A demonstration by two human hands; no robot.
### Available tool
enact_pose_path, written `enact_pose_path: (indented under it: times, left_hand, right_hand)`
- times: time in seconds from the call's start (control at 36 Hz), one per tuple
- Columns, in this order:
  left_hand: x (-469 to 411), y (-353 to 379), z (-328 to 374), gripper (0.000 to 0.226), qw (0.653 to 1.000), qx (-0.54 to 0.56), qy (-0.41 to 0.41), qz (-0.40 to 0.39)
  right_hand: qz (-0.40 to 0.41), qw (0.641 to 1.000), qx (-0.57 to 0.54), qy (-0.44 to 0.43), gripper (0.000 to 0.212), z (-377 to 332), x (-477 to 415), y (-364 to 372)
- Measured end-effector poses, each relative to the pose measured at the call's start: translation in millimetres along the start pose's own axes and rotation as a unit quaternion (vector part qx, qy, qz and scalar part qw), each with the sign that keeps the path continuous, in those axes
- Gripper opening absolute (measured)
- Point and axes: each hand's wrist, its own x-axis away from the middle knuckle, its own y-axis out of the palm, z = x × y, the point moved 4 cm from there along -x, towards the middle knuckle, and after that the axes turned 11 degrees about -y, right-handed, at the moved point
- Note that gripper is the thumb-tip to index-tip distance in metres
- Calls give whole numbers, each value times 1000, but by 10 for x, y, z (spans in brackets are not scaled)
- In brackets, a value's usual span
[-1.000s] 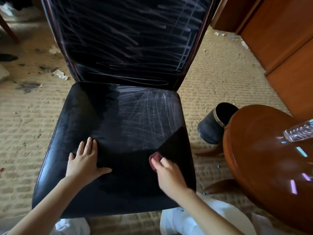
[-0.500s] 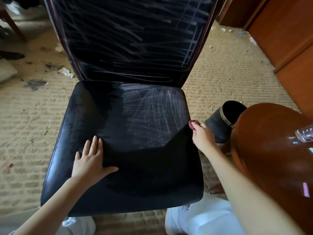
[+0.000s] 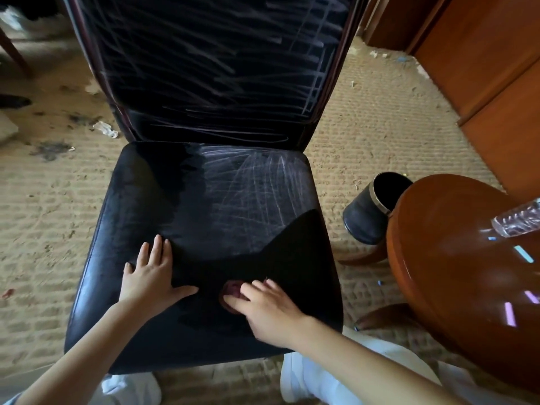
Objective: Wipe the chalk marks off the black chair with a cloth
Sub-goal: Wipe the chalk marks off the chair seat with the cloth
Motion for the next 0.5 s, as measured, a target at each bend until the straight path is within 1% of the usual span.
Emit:
enact_pose_path:
  times: [0.06,0.08,0.14,0.22,0.25,0.31,0.33,0.39,0.44,0.5]
  left_hand:
    - [2,5,-5,120,1000,-2,1,-2]
    - [3,9,-3,119,1000,-3,1,-4]
    - [5,12,6,119,1000,-10,1,-5]
    - [-1,22,10,118,1000,-26,2,-1]
    - [-3,24,11,118,1000,-27,3,0]
    - [-2,24,11,118,1000,-27,5,2]
    - [1,24,10,119,1000,-27,5,2]
    - [2,28,13,118,999,-32,5,3]
    - [4,30,19,119,1000,-28,4,7]
    - [7,32,18,118,999,-33,3,11]
  right_hand:
    - [32,999,-8,17,53,148,3,-128]
    - [54,997,-11,45,48,304,23,-198]
    - [91,987,2,134,42,734,78,-344]
    - [154,944,-27,289,38,1428,192,-596]
    - [162,929,-17,332,39,1625,218,-654]
    - [147,905,5,398,41,1889,198,-684]
    - [133,901,3,413,42,1935,145,-647]
    - [115,905,-7,409,43,1869,-4,-530]
    - [99,922,22,374,45,1636,-120,-440]
    - [81,945,57,312,49,1299,-177,-348]
